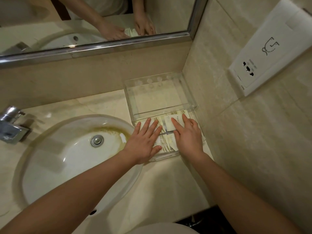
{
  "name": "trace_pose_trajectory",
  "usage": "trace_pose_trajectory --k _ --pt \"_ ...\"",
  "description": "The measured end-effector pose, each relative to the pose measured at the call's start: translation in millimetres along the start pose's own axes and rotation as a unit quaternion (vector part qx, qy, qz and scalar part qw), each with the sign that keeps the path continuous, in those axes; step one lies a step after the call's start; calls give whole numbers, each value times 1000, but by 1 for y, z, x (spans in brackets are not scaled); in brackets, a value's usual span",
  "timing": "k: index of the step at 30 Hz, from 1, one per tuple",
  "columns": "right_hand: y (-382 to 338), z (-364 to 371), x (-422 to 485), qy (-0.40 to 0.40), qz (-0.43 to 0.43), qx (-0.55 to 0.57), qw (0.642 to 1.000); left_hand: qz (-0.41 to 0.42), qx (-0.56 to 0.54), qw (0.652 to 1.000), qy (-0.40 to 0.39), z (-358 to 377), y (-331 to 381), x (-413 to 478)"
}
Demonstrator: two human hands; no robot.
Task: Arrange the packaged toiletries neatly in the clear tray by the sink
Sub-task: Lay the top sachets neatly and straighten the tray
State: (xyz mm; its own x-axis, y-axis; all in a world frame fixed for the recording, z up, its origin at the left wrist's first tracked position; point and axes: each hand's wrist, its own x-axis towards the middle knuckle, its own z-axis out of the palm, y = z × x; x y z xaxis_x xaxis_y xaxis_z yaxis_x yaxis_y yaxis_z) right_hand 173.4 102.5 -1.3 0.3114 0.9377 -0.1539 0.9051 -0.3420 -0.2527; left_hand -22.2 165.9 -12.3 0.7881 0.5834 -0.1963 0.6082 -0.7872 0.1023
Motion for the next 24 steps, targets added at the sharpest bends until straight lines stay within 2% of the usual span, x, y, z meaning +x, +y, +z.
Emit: trace_pose_trajectory --k 8,10,12,14,16,18,20,21,24 --pt "-6 4 -2 -58 -8 -25 998 8 2 1000 -16 1 -3 2" --pt "-4 -2 -7 -30 -7 2 1000 -1 -38 999 13 -4 -2 -1" --pt "0 -8 -18 31 42 55 997 -34 -106 990 87 -8 1 -9" --pt "7 -9 -33 76 126 125 981 -110 -220 951 185 -10 8 -24" --pt "13 -2 -50 92 188 199 957 -237 -339 874 254 -4 19 -38" --pt "16 6 -64 100 210 238 943 -359 -434 790 244 2 32 -48" --pt "14 10 -71 101 254 290 917 -430 -518 713 197 15 39 -54" --pt "14 12 -72 106 297 341 886 -445 -545 688 178 20 41 -56" --pt "16 12 -67 104 401 499 761 -445 -575 671 146 26 46 -60"
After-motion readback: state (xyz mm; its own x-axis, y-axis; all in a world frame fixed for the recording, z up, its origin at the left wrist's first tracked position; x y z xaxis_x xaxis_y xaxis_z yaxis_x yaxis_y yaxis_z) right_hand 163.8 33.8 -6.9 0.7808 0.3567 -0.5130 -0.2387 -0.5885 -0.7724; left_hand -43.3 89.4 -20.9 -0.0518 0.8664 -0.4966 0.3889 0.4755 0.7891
